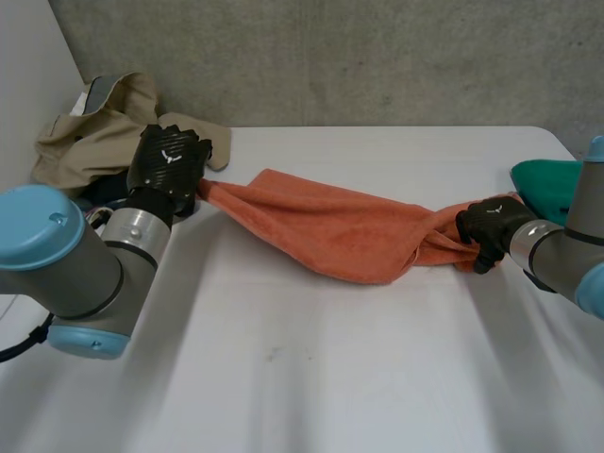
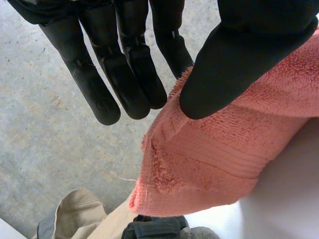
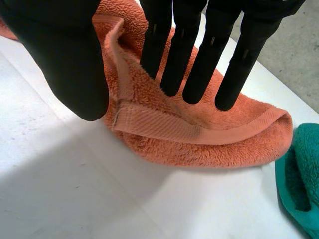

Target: Fold the laundry.

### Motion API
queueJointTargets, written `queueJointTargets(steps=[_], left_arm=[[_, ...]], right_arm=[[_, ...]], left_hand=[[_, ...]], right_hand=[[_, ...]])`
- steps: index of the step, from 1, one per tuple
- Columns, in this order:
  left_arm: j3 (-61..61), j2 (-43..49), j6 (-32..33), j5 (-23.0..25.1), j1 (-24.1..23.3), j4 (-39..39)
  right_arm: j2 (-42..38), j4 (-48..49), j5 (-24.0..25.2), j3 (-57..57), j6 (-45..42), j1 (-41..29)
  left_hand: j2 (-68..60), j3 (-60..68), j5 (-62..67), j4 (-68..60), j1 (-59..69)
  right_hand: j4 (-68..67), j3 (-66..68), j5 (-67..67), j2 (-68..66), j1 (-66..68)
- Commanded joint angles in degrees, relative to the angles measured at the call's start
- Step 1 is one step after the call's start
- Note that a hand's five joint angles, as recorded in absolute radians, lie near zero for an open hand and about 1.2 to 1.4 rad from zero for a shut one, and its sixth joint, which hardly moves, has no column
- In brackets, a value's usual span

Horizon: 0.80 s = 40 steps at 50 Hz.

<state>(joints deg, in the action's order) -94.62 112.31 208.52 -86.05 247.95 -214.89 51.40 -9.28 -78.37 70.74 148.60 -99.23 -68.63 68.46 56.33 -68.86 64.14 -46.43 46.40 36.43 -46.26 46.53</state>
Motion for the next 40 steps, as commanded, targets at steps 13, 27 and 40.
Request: queueJointTargets(steps=[13, 27, 40], left_arm=[[2.59, -11.92, -2.23, -0.08, 2.80, 8.07], [18.50, -26.62, -5.05, 3.08, 5.18, 33.65], [19.56, -9.08, 1.35, 5.10, 9.31, 44.56]], right_arm=[[14.05, -6.79, -0.29, -3.85, -1.64, 0.26], [42.20, -13.74, -2.84, -9.04, -12.72, 7.38], [26.92, -22.36, -4.59, -5.61, -17.65, 2.03]], left_hand=[[-11.37, 11.54, 13.67, -11.14, 15.86], [-11.37, 11.54, 13.67, -11.14, 15.86], [-11.37, 11.54, 13.67, -11.14, 15.86]], right_hand=[[-33.57, 33.60, 33.57, -33.74, 33.47], [-33.57, 33.60, 33.57, -33.74, 33.47], [-33.57, 33.60, 33.57, -33.74, 33.47]])
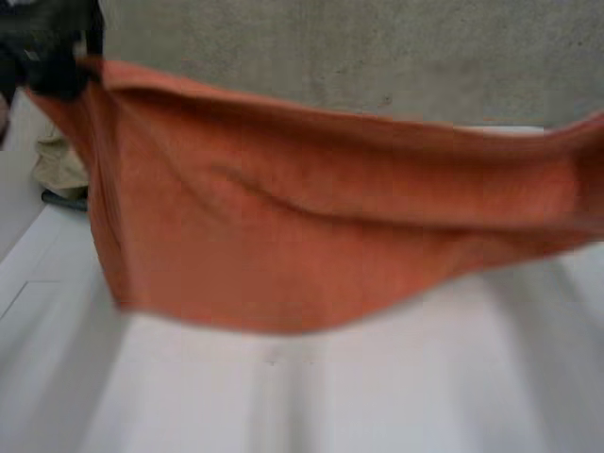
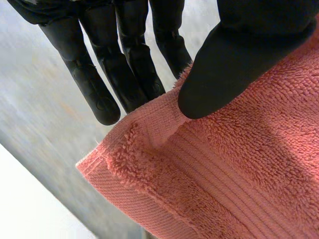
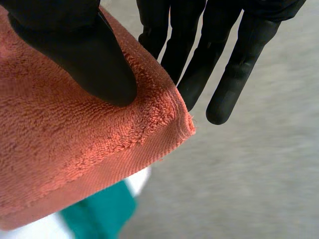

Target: Fold the laundry.

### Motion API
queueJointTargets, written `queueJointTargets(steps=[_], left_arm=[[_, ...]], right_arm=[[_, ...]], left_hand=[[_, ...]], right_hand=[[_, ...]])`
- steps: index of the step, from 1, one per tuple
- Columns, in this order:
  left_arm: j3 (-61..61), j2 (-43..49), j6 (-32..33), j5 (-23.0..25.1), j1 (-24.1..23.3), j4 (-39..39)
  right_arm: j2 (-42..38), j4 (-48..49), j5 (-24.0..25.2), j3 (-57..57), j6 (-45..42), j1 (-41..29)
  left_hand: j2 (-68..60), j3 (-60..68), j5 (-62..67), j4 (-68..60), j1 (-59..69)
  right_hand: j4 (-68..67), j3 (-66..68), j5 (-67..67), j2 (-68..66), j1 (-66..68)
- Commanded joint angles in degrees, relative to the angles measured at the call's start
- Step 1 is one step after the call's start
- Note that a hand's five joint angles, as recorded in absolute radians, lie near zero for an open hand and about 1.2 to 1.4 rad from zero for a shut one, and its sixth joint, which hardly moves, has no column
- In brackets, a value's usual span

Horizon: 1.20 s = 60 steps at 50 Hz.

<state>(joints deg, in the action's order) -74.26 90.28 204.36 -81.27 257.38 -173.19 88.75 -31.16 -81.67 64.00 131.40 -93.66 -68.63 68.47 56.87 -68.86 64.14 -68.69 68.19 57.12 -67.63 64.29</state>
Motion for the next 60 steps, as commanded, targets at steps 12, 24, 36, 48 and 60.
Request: queueJointTargets(steps=[12, 24, 36, 48, 60], left_arm=[[14.05, 35.40, 10.01, -0.55, -4.78, -11.54], [24.26, 31.64, 1.24, -6.97, -4.87, -46.19], [6.26, 27.23, -3.17, -2.15, -3.81, -44.17], [-12.30, 31.71, -1.51, -0.38, -4.51, -39.95], [-27.07, 21.97, 12.99, -0.82, -4.34, -16.86]], right_arm=[[-31.70, 17.00, -8.76, -7.56, 1.23, -6.35], [-25.03, 58.50, -10.88, -11.88, 11.60, -7.15], [-22.48, 54.46, -7.01, 0.41, 12.21, -7.06], [-31.09, 42.77, -2.44, 12.90, 13.89, -4.86], [-26.27, 19.05, -1.73, 20.98, -0.78, -2.05]], left_hand=[[-11.37, 11.53, 13.13, -11.14, 15.86], [-11.37, 11.53, 13.13, -11.14, 15.86], [-11.37, 11.53, 13.13, -11.14, 15.86], [-11.37, 11.53, 13.13, -11.14, 15.86], [-11.37, 11.53, 13.13, -11.14, 15.86]], right_hand=[[-11.31, 11.81, 12.88, -12.37, 15.71], [-11.31, 11.81, 12.88, -12.37, 15.71], [-11.31, 11.81, 12.88, -12.37, 15.71], [-11.31, 11.81, 12.88, -12.37, 15.71], [-11.31, 11.81, 12.88, -12.37, 15.71]])
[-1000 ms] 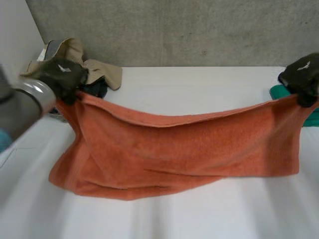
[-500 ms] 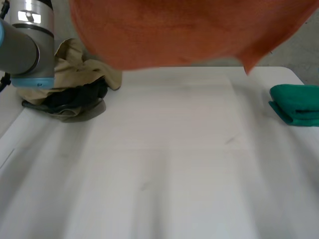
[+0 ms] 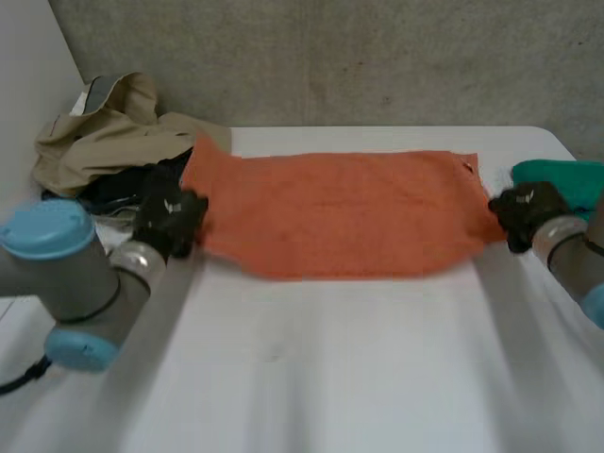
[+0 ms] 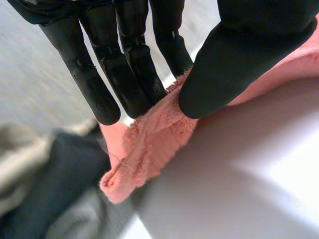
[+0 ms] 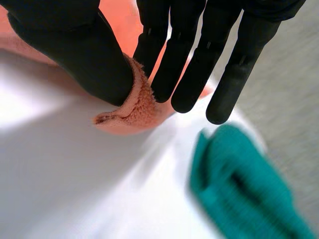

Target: Fold the laundry.

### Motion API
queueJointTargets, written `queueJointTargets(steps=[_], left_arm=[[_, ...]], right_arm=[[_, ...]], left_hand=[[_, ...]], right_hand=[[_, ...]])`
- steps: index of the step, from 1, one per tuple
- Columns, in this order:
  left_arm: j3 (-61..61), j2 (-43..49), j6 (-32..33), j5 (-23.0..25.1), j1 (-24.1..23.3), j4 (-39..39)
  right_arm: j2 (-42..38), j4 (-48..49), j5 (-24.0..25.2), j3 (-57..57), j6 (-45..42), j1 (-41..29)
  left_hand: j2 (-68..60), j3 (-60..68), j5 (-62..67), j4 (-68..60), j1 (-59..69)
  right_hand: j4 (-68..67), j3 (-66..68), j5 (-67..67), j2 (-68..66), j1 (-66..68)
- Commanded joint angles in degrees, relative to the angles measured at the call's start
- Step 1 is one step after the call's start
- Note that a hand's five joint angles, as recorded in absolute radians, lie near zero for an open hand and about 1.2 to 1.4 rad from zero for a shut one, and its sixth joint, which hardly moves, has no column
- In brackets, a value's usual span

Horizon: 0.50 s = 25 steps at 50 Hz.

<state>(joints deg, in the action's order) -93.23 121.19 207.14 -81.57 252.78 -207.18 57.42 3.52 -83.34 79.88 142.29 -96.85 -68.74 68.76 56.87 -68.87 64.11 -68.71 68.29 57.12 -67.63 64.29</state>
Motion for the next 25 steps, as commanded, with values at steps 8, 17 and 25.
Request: queueJointTargets(steps=[8, 17, 25], left_arm=[[-12.50, -26.08, 14.08, -0.78, -0.80, 51.32], [-3.90, -19.17, 13.82, -1.31, -0.98, 39.50], [10.69, -3.26, 9.60, -2.09, -2.47, 25.08]], right_arm=[[28.07, -31.10, -0.42, 20.91, -29.94, 7.98], [22.69, -22.37, -0.76, 18.94, -30.25, 9.40], [7.55, -5.20, -3.93, 4.42, -18.37, 4.31]], left_hand=[[-11.26, 11.24, 13.13, -11.13, 15.89], [-11.26, 11.24, 13.13, -11.13, 15.89], [-11.26, 11.24, 13.13, -11.13, 15.89]], right_hand=[[-11.29, 11.71, 12.88, -12.37, 15.71], [-11.29, 11.71, 12.88, -12.37, 15.71], [-11.29, 11.71, 12.88, -12.37, 15.71]])
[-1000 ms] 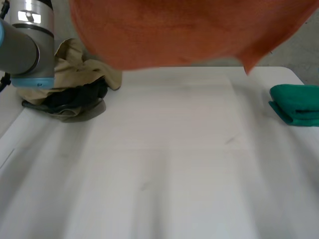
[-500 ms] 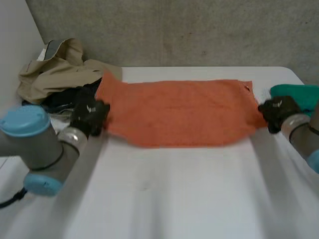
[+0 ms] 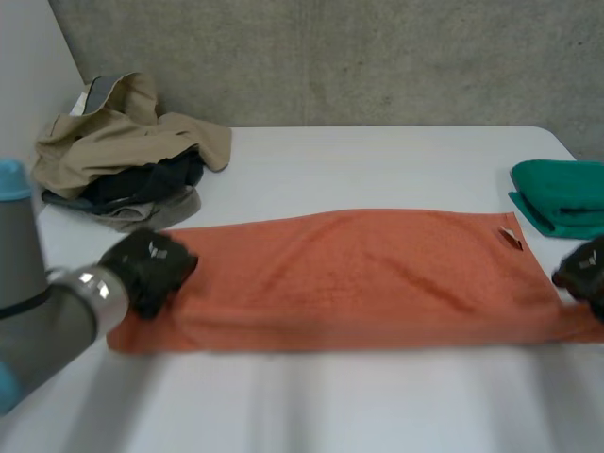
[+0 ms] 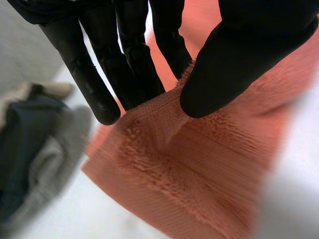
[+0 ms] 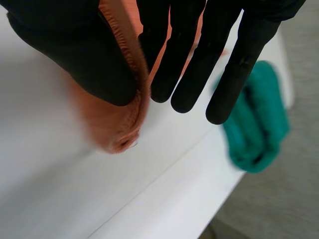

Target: Fold the laundry.

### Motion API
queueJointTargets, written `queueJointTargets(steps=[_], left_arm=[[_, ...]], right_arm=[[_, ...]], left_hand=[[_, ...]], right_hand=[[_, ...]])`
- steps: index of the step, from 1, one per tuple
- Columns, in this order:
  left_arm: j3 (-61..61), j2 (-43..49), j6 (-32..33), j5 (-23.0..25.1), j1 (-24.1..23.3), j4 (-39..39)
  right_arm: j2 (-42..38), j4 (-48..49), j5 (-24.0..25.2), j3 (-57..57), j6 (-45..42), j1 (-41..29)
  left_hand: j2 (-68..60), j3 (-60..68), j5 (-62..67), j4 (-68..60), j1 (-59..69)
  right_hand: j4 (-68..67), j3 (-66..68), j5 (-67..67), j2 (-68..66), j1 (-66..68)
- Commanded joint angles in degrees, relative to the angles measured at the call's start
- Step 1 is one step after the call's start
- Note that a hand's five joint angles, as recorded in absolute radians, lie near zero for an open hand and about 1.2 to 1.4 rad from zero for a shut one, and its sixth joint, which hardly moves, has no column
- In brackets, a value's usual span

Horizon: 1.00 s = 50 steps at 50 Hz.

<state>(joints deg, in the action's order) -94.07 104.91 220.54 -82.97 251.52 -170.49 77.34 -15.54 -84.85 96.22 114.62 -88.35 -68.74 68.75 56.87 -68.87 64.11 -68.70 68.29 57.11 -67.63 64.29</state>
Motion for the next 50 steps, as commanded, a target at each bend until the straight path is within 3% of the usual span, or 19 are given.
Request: queueJointTargets(steps=[1, 9, 13, 14, 15, 16, 17, 23, 29, 35, 41, 50], left_arm=[[14.85, 16.09, -4.85, -1.83, -1.64, -13.18], [27.35, 27.35, -5.39, -10.54, -2.61, -22.67], [28.68, 29.56, -5.30, -10.54, -3.92, -29.52], [28.77, 29.65, -5.30, -10.63, -4.19, -31.02], [28.68, 29.74, -5.30, -10.80, -4.54, -32.34], [28.77, 29.83, -5.30, -11.07, -4.80, -33.84], [28.68, 29.83, -5.30, -11.50, -5.24, -36.29], [25.44, 28.60, -5.65, -11.25, -7.35, -39.65], [19.37, 24.04, -5.83, -11.25, -7.88, -39.48], [10.06, 17.18, -6.35, -10.98, -7.71, -39.39], [4.25, 13.22, -8.54, -10.63, -7.44, -39.57], [2.05, 13.04, -13.47, -10.54, -7.27, -39.48]], right_arm=[[-15.35, 17.09, -2.69, -14.89, 9.91, -5.42], [-27.15, 30.91, -3.13, -25.98, 10.01, -8.24], [-31.98, 36.71, -2.52, -29.50, 10.01, -9.21], [-32.95, 37.68, -2.69, -30.29, 10.01, -9.47], [-33.91, 38.38, -3.04, -30.99, 10.09, -9.56], [-35.66, 39.17, -3.57, -32.57, 10.53, -10.08], [-36.38, 39.35, -3.75, -33.19, 10.62, -10.17], [-35.42, 38.13, -4.89, -31.19, 14.22, -10.70], [-26.03, 31.28, -4.01, -23.28, 20.81, -10.09], [-18.72, 19.42, 1.78, -15.89, 26.35, -6.22], [-18.19, 13.26, 7.58, -12.37, 26.79, -1.92], [-22.32, 16.15, 7.77, -12.37, 26.27, -0.07]], left_hand=[[-11.26, 11.25, 13.13, -11.13, 15.89], [-11.26, 11.25, 13.13, -11.13, 15.89], [-11.26, 11.25, 13.13, -11.13, 15.89], [-4.45, 4.44, 6.32, -4.32, 9.09], [9.44, -9.45, -7.57, 9.57, -4.80], [26.90, -26.91, -25.03, 27.03, -22.26], [58.74, -58.75, -56.87, 58.87, -54.11], [58.74, -58.75, -56.87, 58.87, -54.11], [58.74, -58.75, -56.87, 58.87, -54.11], [58.74, -58.75, -56.87, 58.87, -54.11], [58.74, -58.75, -56.87, 58.87, -54.11], [58.74, -58.75, -56.87, 58.87, -54.11]], right_hand=[[-11.30, 11.71, 12.89, -12.37, 15.71], [-11.30, 11.71, 12.89, -12.37, 15.71], [-11.30, 11.71, 12.89, -12.37, 15.71], [-11.30, 11.71, 12.89, -12.37, 15.71], [6.80, -6.38, -5.20, 5.72, -2.38], [43.78, -43.36, -42.19, 42.71, -39.36], [57.97, -57.55, -56.38, 56.90, -53.55], [58.70, -58.29, -57.11, 57.63, -54.29], [58.70, -58.29, -57.11, 57.63, -54.29], [58.70, -58.29, -57.11, 57.63, -54.29], [47.37, -46.95, -45.78, 46.30, -42.95], [40.64, -40.22, -39.05, 39.57, -36.22]])
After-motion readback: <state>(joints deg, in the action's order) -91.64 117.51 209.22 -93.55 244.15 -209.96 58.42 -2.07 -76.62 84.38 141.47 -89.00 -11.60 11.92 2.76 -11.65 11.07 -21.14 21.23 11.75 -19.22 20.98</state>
